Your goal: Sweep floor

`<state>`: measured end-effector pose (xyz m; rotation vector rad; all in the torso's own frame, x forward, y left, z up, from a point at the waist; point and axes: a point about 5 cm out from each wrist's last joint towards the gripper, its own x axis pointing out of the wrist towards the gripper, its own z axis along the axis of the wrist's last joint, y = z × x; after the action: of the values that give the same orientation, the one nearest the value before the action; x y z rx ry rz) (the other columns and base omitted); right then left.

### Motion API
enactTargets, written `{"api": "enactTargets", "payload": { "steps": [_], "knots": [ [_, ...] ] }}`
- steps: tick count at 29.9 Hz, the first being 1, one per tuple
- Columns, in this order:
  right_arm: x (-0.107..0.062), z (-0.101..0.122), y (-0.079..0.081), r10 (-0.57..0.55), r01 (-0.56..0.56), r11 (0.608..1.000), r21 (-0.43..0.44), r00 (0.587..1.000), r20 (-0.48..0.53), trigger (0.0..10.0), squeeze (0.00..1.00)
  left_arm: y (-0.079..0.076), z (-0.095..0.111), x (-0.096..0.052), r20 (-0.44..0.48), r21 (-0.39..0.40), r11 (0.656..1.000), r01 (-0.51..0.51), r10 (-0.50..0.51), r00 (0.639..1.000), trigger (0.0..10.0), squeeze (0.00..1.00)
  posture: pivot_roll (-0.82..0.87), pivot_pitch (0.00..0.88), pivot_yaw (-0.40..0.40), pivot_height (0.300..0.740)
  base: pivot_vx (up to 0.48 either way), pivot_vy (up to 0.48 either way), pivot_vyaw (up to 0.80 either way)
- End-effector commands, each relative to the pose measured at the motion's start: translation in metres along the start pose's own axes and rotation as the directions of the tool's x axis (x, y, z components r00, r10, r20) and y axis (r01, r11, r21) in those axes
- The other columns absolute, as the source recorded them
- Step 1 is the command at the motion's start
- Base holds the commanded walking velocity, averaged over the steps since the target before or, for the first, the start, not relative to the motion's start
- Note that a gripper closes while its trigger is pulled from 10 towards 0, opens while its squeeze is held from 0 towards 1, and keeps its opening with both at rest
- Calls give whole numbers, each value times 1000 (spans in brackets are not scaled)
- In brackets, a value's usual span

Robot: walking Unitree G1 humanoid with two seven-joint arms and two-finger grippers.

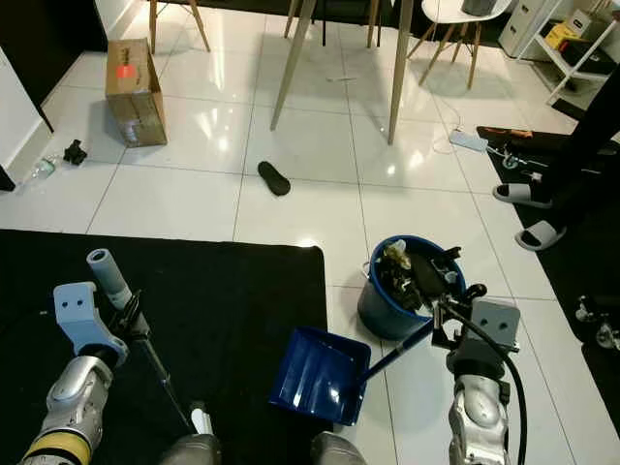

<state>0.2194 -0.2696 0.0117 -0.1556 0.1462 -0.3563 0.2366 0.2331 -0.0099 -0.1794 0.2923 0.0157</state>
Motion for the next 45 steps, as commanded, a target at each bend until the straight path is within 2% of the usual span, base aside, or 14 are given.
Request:
{"api": "enactTargets", "payload": {
  "steps": [1, 6, 26, 32, 40, 45],
  "knots": [
    [0, -5, -3, -16, 15, 1000, -17, 1000, -22, 10000, 0, -10, -28, -9, -108, -88, 996, -17, 7, 994, 10000, 0, 193, 52, -117, 740, 0, 0, 0],
    [7, -10, 1, -38, 38, 999, -6, 996, -80, 10000, 0, -8, -25, -8, -93, -80, 995, -55, 47, 995, 10000, 0, 194, 61, -117, 740, 0, 0, 0],
    [23, -6, 17, -44, 44, 999, -4, 991, -126, 10000, 0, -7, -26, -11, -74, -94, 991, -96, 90, 993, 10000, 0, 206, 76, -133, 740, 0, 0, 0],
    [28, -7, 23, -19, 18, 1000, -6, 986, -168, 10000, 0, -8, -25, -11, -61, -107, 988, -113, 107, 992, 10000, 0, 204, 89, -134, 740, 0, 0, 0],
    [37, 1, 28, -1, 1, 1000, 1, 986, -167, 10000, 0, -9, -24, -11, -43, -124, 983, -132, 128, 991, 10000, 0, 197, 110, -150, 740, 0, 0, 0],
    [42, 5, 39, 66, -69, 998, -13, 982, -179, 10000, 0, -11, -25, -12, -35, -138, 980, -146, 143, 989, 10000, 0, 197, 119, -166, 740, 0, 0, 0]
  ]
}}
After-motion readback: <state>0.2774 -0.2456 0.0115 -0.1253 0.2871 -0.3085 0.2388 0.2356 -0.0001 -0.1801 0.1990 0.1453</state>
